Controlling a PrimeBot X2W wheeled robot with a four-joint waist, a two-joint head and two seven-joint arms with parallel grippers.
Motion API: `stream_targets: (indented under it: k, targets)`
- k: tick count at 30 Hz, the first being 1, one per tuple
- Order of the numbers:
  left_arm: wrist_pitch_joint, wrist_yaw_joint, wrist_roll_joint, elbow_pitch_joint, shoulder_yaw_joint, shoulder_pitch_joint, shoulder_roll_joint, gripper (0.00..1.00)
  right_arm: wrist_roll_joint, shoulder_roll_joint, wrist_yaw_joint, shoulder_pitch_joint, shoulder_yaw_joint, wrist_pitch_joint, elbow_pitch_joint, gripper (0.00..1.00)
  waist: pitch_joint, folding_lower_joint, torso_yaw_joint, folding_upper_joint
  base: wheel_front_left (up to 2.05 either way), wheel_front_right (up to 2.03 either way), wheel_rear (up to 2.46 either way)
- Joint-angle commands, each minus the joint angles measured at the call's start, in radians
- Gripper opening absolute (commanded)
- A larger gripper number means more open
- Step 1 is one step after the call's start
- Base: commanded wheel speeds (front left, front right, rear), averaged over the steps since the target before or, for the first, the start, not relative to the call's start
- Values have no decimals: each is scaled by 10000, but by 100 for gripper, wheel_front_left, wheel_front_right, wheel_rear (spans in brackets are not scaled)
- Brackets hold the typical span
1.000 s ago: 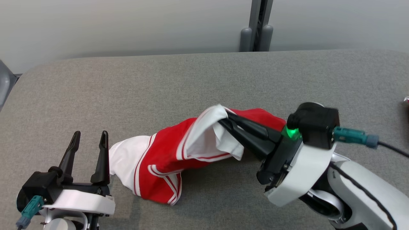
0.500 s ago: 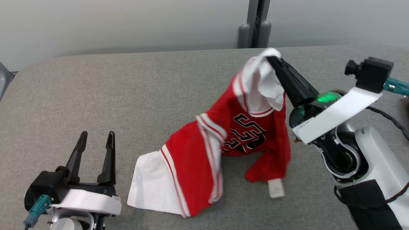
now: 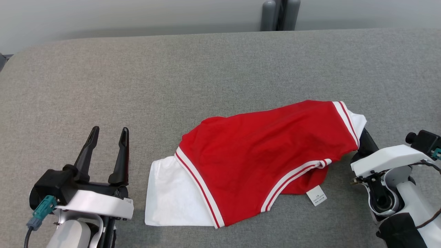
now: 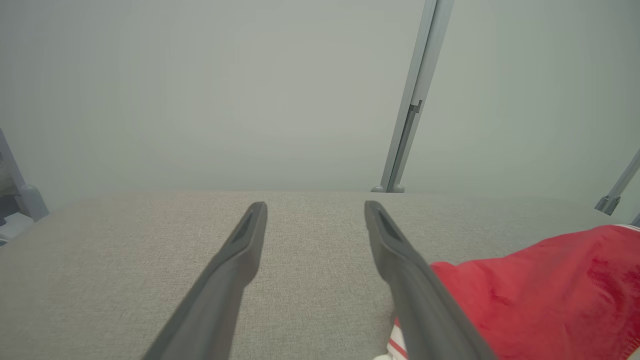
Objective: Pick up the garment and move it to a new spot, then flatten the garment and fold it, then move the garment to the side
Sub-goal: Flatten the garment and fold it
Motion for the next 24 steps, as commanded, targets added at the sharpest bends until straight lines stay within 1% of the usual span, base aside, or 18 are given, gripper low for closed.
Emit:
stream_targets:
  k: [1,3,4,5,6,7,11,13,14,18,22,24]
  targets:
    - [-51,-68,88,21,20,-192,55,100,42,9,0,-197,-39,-184,163,0,71,0,1,0,0,0,0]
    - [-54,-100,100,74,13,-253,49,100,27,-21,0,-290,-9,-467,655,0,124,0,-4,0,0,0,0]
    - [-56,-122,104,90,6,-296,41,100,56,-14,0,-349,18,-582,852,7,142,0,-3,0,0,0,0]
    - [-59,-143,116,117,0,-333,37,100,71,-26,0,-420,49,-727,1025,40,150,0,-2,0,0,0,0]
    - [-61,-165,126,146,-1,-353,35,100,66,-49,0,-480,98,-881,1150,82,146,0,0,0,0,0,0]
    - [-63,-154,134,168,0,-349,30,100,87,-79,0,-502,126,-1044,1246,100,128,0,1,0,0,0,0]
    - [-68,-169,104,289,16,-178,-5,100,-244,-338,0,-138,274,-1588,1346,100,-96,0,-3,0,0,0,0]
    - [-71,-154,83,345,55,-62,-13,100,-644,-560,0,121,270,-1705,1193,100,-252,0,-25,0,0,0,0]
    - [-70,-115,57,365,102,76,-13,100,-1373,-857,0,394,21,-1753,780,100,-421,0,-79,0,0,0,0]
    - [-64,-3,16,318,251,415,29,100,-3188,-822,0,1412,-1132,-1728,-811,100,-743,0,-232,0,0,0,0]
    - [-66,108,-2,215,330,797,2,100,-4936,-456,0,2273,-1908,-1731,-2593,100,-1030,0,-396,0,0,0,0]
    - [-66,173,-4,158,350,994,20,100,-5616,-267,0,2669,-1995,-1731,-3251,100,-1195,0,-457,0,0,0,0]
